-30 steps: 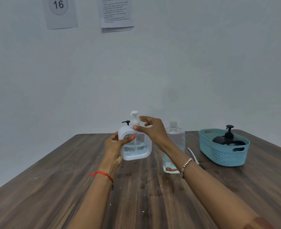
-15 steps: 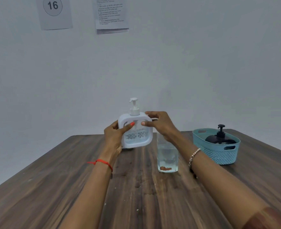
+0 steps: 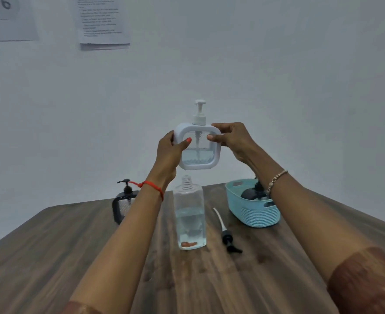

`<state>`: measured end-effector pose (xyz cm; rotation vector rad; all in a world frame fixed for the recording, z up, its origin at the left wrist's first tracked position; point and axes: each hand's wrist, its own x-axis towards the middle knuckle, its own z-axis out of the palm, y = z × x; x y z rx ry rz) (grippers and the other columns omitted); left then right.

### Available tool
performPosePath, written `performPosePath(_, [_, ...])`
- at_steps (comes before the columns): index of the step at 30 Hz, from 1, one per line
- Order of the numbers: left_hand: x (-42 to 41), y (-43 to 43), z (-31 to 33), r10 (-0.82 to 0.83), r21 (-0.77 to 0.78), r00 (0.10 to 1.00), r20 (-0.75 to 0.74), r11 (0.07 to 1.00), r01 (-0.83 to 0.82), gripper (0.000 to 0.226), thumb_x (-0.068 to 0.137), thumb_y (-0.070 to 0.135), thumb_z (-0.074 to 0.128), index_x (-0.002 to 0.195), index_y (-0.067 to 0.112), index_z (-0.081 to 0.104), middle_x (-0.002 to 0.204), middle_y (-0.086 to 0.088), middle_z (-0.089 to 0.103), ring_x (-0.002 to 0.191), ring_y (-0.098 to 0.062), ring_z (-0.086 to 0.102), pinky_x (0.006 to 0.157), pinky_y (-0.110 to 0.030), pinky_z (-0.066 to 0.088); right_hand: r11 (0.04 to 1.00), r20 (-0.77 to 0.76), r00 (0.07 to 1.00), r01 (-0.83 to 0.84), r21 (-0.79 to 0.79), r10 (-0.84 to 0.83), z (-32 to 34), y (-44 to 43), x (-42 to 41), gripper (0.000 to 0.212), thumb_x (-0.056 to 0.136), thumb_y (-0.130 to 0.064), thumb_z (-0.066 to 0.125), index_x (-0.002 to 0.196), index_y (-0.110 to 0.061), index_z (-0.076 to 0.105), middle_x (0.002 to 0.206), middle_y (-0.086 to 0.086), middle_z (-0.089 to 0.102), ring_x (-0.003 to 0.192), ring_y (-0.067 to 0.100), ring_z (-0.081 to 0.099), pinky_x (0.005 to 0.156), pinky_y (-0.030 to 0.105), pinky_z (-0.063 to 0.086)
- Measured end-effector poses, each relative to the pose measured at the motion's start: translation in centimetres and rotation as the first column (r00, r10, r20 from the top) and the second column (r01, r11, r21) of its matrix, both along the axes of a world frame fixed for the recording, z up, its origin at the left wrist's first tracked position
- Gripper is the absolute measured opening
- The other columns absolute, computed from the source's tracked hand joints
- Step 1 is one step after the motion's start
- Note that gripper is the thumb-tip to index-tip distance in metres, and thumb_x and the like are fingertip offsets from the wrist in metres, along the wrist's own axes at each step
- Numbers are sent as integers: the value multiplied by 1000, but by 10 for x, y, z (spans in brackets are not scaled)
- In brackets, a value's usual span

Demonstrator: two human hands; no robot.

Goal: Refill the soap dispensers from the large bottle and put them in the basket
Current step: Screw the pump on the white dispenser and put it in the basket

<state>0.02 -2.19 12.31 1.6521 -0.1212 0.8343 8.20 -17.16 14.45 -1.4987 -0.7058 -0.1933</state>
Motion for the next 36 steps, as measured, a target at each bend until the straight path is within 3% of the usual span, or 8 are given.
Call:
performPosePath(7, [80, -70, -4, 14, 28, 999, -42, 1000, -13, 40, 89, 7, 60, 127, 5, 49, 122, -13, 55, 103, -23, 52, 87, -30, 44, 994, -44, 994, 103, 21, -102, -13, -69, 64, 48, 75, 4, 71, 121, 6, 57, 121, 17, 62, 96, 22, 60, 86, 32, 51])
performPosePath(14, [147, -108, -45, -39, -46, 996, -78, 998, 35, 45, 88, 4, 59, 130, 5, 42, 130, -13, 49, 112, -24, 50, 94, -30, 44, 980, -45, 979, 197, -14, -197, -49, -105, 126, 51, 75, 5, 70, 124, 1, 56, 129, 12, 58, 119, 22, 53, 103, 36, 43])
performPosePath(20, [191, -110, -61, -37, -33, 998, -56, 999, 36, 48, 89, 6, 59, 132, 9, 39, 133, -12, 46, 117, -25, 49, 102, -37, 44, 977, 18, 978, 210, -24, -210, -59, -105, 168, 49, 77, 6, 67, 124, -1, 56, 130, 9, 58, 113, 13, 53, 95, 23, 43])
performPosePath(23, [206, -107, -70, -25, -18, 997, -71, 1000, 24, 51, 88, 5, 59, 134, 9, 37, 134, -12, 44, 119, -25, 47, 104, -37, 42, 978, 19, 979, 202, -45, -201, -69, -102, 185, 48, 78, 6, 66, 125, -1, 56, 129, 8, 58, 113, 13, 53, 96, 23, 43])
performPosePath(27, [216, -99, -97, -11, -2, 983, -184, 1000, 11, 56, 85, 1, 61, 137, 7, 39, 137, -13, 46, 123, -28, 47, 105, -41, 41, 970, -25, 978, 200, -140, -205, -102, -99, 197, 49, 77, 10, 65, 124, 0, 56, 126, 12, 59, 108, 15, 55, 96, 28, 46])
performPosePath(31, [215, -91, -121, -14, 8, 959, -283, 1000, 17, 49, 82, 5, 66, 128, 6, 50, 126, -11, 57, 102, -20, 54, 83, -28, 45, 942, -64, 978, 172, -288, -198, -126, -104, 202, 47, 75, 9, 68, 121, 1, 58, 122, 15, 61, 102, 22, 59, 87, 30, 51])
performPosePath(33, [215, -89, -126, 4, 30, 952, -307, 1000, 6, 48, 79, 8, 69, 125, 6, 53, 123, -11, 60, 97, -18, 54, 79, -26, 44, 912, -58, 977, 170, -373, -205, -131, -107, 203, 46, 77, 9, 64, 121, -2, 59, 118, 14, 63, 106, 26, 60, 86, 29, 51])
performPosePath(36, [213, -88, -133, 54, 106, 937, -346, 994, -18, 47, 77, 12, 73, 119, 7, 55, 121, -10, 61, 98, -19, 55, 88, -32, 45, 865, -30, 979, 164, -474, -202, -132, -112, 203, 49, 74, 11, 62, 120, -7, 61, 120, 12, 63, 113, 26, 57, 93, 30, 46])
